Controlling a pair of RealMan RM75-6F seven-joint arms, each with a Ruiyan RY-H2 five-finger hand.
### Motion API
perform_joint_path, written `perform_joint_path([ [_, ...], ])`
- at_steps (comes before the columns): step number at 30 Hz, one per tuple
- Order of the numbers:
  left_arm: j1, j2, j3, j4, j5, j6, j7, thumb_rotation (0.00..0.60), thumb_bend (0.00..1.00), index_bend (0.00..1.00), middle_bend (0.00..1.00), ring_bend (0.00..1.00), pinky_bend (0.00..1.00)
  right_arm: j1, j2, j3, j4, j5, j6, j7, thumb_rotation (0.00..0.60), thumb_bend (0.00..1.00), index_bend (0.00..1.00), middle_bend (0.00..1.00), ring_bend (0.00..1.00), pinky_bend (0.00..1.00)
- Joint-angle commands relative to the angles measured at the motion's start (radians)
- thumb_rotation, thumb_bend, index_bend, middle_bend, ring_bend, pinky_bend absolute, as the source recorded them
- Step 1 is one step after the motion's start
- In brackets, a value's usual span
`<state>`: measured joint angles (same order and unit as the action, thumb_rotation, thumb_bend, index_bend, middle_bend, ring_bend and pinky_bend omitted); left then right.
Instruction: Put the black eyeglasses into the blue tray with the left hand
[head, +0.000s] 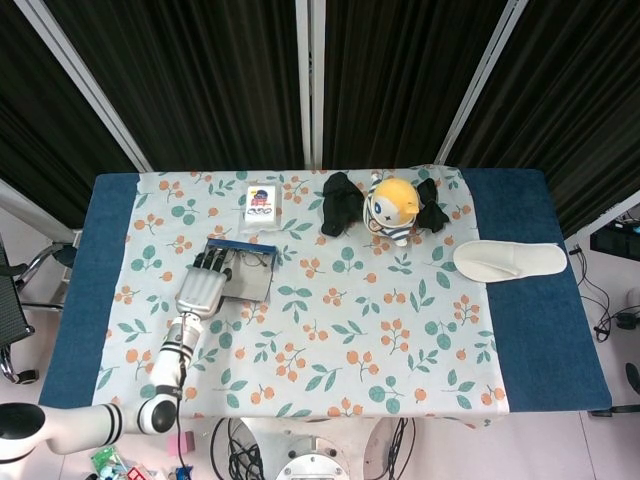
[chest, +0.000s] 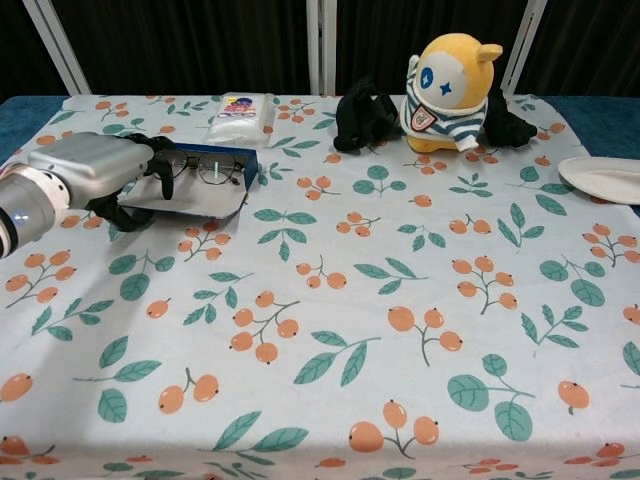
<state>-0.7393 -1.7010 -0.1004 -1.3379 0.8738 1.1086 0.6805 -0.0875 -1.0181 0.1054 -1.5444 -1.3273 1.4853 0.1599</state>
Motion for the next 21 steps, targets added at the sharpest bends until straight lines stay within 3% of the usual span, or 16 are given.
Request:
perform_joint_path([
  [1, 0.009, -0.028, -0.015, 0.038, 0.028, 0.01, -0.043, 0.6, 0.48, 0.4, 0.0, 0.0, 0.12, 0.0, 0.001, 0.0, -0.003, 0.0, 0.002, -0.004, 0.6, 0.23, 0.0, 0.0, 0.0, 0.0],
  [9, 0.028, -0.054, -0.016, 0.099, 0.174, 0.052, -0.17, 0.6, 0.48, 0.43, 0.0, 0.0, 0.12, 0.001, 0.002, 0.004, -0.005, 0.01, -0.002, -0.005, 0.6, 0.23, 0.0, 0.0, 0.0, 0.0],
  [16, 0.063, -0.05, -0.01, 0.114, 0.225, 0.053, -0.252, 0.6, 0.48, 0.6, 0.0, 0.0, 0.12, 0.004, 0.0, 0.004, -0.003, 0.012, -0.01, -0.005, 0.6, 0.23, 0.0, 0.0, 0.0, 0.0],
  [21, 0.107, -0.011, 0.005, 0.068, 0.269, 0.089, -0.294, 0.6, 0.51, 0.67, 0.0, 0.0, 0.12, 0.005, 0.0, 0.003, -0.007, 0.008, -0.006, -0.012, 0.6, 0.23, 0.0, 0.0, 0.0, 0.0],
])
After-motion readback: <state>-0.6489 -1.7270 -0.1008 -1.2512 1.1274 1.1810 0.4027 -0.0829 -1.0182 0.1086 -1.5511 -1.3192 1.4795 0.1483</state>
